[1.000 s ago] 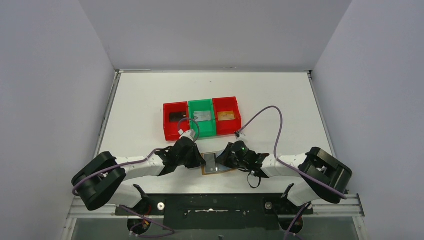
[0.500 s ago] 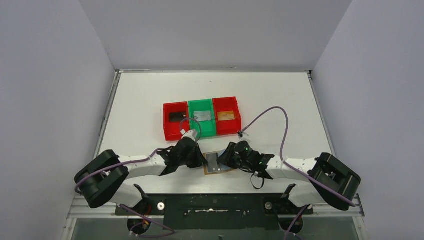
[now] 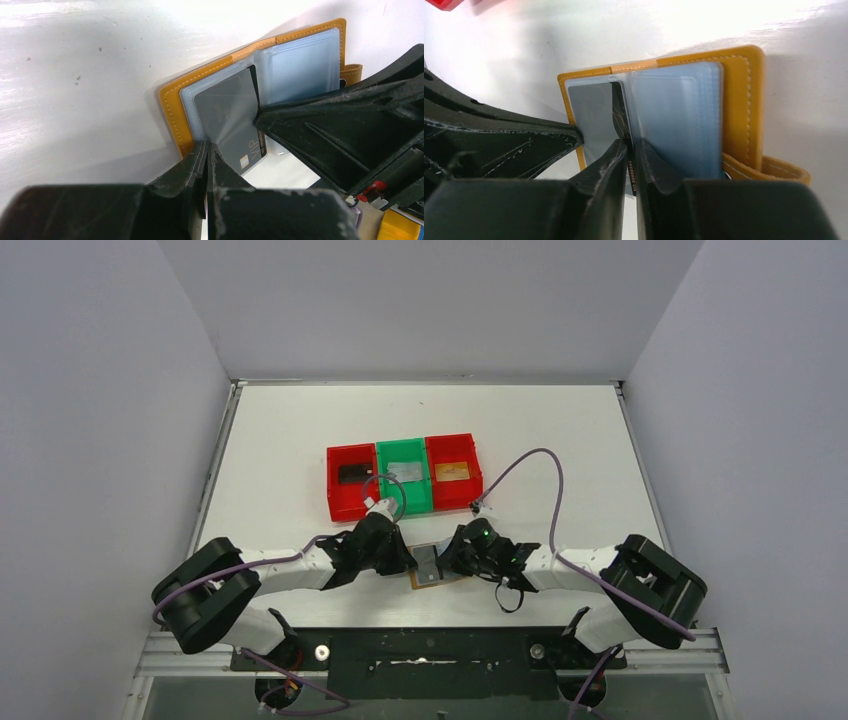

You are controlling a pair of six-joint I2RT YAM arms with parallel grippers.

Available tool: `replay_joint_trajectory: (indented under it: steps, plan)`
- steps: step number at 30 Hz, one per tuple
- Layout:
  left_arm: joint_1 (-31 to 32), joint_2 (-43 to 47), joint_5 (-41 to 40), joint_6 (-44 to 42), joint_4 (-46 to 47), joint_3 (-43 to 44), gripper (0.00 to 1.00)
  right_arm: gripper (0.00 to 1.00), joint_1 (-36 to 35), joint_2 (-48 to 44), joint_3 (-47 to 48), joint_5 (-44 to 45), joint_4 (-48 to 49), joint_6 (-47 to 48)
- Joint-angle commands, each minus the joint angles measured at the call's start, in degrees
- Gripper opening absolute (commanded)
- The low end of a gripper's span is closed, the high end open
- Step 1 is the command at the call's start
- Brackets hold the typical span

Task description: Take the credit cards out of the card holder

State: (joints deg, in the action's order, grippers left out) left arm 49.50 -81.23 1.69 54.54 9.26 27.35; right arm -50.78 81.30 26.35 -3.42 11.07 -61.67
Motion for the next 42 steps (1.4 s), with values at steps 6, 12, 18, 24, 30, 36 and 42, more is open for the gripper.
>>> replay_joint_trajectory:
  steps: [6, 12, 18, 24, 30, 36, 42]
  plan:
    - [0.54, -2.49, -1.53, -2.29, -5.98, 0.14, 0.00, 0.00, -0.06, -2.16, 0.05, 0.95, 1.53, 0.56]
    - [0.51, -2.01, -2.10, -2.90, -6.96, 0.50, 0.00, 0.00, 2.04, -6.08, -2.31, -0.17, 1.67, 0.64]
    - [0.52, -2.25, -2.02, -3.80, -7.31, 1.44, 0.00, 0.00, 2.50, -6.43, -2.52, -0.64, 1.36, 1.16]
    - [0.52, -2.60, -1.38, -4.81, -6.80, 1.77, 0.00, 0.19, 2.55, -4.47, -1.21, -2.55, 1.15, 2.64]
    - [0.54, -3.23, -1.02, -5.76, -7.45, 2.25, 0.00, 0.38, 2.64, -2.10, -1.09, -2.10, 1.61, 2.04]
    - [0.49, -3.61, -0.48, -5.59, -5.97, 1.01, 0.00, 0.27, 1.96, 2.83, 0.71, -6.77, 4.29, 4.35]
    - [0.54, -4.42, -0.49, -5.03, -5.24, 0.89, 0.00, 0.06, 1.94, 2.49, -1.26, -7.56, 10.66, 1.28]
